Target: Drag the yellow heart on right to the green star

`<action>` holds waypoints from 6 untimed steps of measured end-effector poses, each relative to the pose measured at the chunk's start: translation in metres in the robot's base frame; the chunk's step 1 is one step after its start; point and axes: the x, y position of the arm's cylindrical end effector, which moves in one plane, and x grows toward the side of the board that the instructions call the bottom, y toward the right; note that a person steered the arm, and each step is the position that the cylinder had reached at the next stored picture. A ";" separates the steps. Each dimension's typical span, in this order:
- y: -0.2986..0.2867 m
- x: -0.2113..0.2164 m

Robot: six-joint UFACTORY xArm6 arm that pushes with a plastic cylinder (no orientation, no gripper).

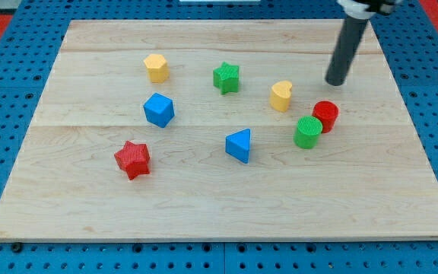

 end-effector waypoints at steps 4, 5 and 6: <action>-0.034 0.049; -0.047 0.053; -0.095 0.053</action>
